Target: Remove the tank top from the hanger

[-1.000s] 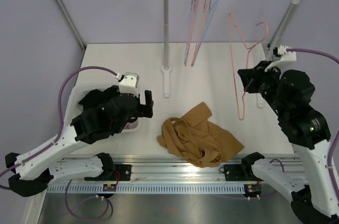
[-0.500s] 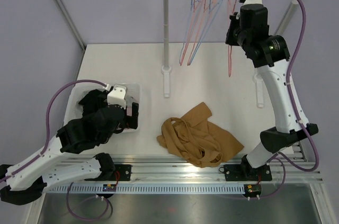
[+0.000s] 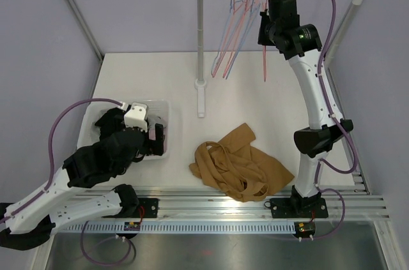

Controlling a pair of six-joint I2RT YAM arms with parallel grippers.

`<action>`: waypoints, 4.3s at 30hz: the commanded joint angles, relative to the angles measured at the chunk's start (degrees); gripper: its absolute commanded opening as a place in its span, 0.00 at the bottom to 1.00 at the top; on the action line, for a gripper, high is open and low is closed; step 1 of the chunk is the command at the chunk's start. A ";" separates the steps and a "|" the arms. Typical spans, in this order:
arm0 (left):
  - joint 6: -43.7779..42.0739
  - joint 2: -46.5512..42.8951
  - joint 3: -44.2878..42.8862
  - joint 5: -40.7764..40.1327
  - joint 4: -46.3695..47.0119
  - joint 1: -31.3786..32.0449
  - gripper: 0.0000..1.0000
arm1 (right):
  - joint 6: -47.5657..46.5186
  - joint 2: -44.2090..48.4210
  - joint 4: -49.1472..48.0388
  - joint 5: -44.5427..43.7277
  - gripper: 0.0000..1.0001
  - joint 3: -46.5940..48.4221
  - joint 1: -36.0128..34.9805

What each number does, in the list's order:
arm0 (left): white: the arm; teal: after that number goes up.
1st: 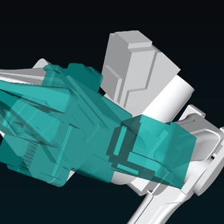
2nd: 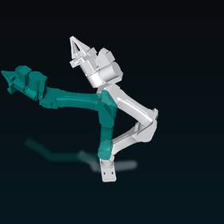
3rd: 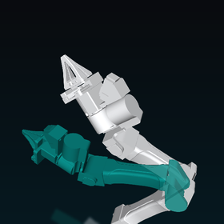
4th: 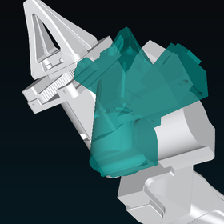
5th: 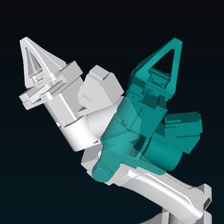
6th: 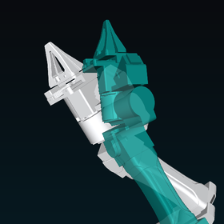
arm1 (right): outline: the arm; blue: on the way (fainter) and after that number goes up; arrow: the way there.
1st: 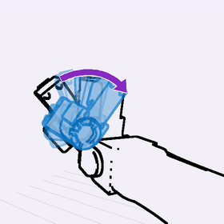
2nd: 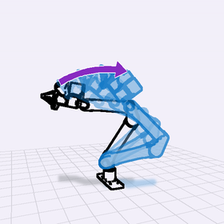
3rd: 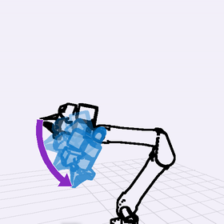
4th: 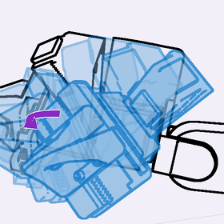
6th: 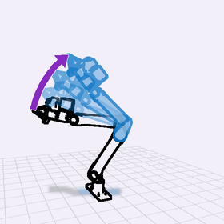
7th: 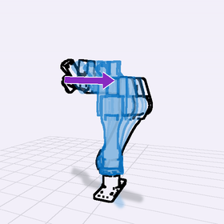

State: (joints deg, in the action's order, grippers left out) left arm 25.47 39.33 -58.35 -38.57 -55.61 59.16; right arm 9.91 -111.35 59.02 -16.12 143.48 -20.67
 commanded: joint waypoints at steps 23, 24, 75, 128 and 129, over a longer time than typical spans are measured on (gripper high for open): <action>4.93 15.85 1.22 11.85 23.52 8.16 0.99 | -1.48 28.71 -4.00 -5.69 1.00 -20.41 0.36; 5.28 19.34 1.22 11.76 25.88 9.56 0.99 | -1.21 34.13 -6.01 -4.72 1.00 -25.65 0.28; 0.99 22.55 -29.17 -4.68 -2.73 -5.69 0.00 | 3.45 71.36 -7.08 24.91 0.99 -60.60 0.36; -9.13 9.91 -21.99 21.34 -8.98 -45.62 0.99 | 0.38 70.74 -3.75 20.00 0.99 -61.65 0.36; -9.13 7.45 -21.29 20.56 -8.90 -45.62 0.99 | 0.37 70.92 -2.96 16.51 1.00 -61.74 0.36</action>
State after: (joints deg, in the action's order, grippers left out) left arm 17.80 53.12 -80.03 -17.19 -62.72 13.28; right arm 11.92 -41.89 53.56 8.86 80.20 -20.51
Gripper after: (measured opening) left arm 0.987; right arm 0.993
